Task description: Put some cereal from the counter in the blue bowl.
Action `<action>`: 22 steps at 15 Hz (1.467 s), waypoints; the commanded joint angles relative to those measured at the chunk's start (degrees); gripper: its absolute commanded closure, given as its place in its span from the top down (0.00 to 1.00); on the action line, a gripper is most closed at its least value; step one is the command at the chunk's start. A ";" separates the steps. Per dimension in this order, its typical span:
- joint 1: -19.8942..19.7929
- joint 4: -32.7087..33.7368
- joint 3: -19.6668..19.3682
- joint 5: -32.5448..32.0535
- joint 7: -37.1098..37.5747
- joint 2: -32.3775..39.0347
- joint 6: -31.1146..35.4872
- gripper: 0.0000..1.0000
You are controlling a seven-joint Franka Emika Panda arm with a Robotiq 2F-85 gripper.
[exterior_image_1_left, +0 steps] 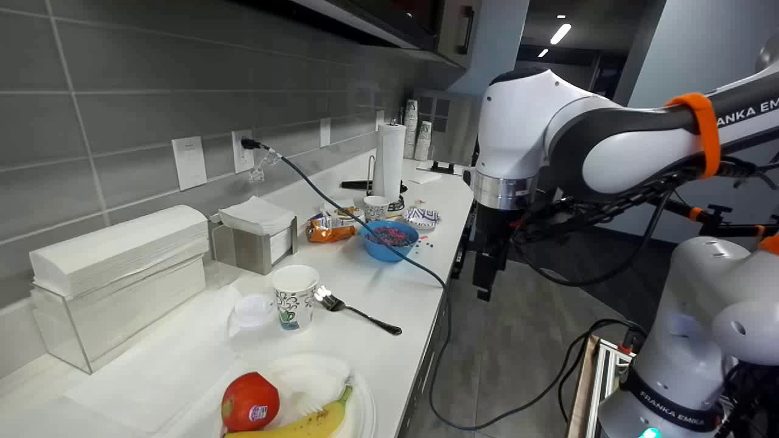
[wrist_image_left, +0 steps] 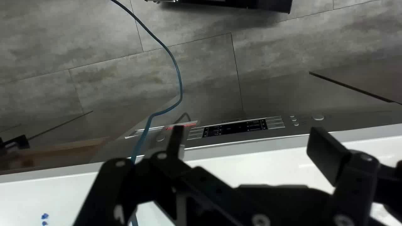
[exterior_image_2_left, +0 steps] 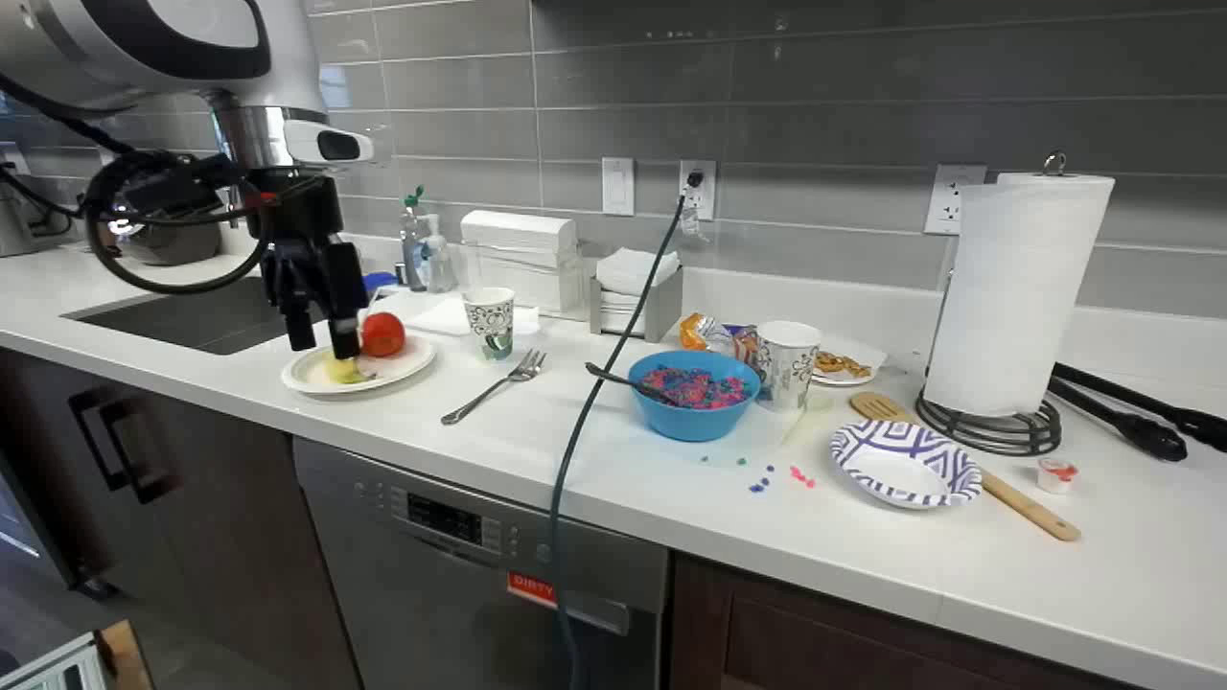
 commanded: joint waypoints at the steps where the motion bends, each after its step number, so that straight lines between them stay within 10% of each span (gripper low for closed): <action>1: 0.96 0.07 -0.88 -0.53 0.48 0.19 -0.07 1.00; 11: 0.96 0.07 -0.88 -0.53 0.48 0.19 -0.07 1.00; 22: -10.14 -0.05 -13.41 -1.01 0.75 4.16 9.72 1.00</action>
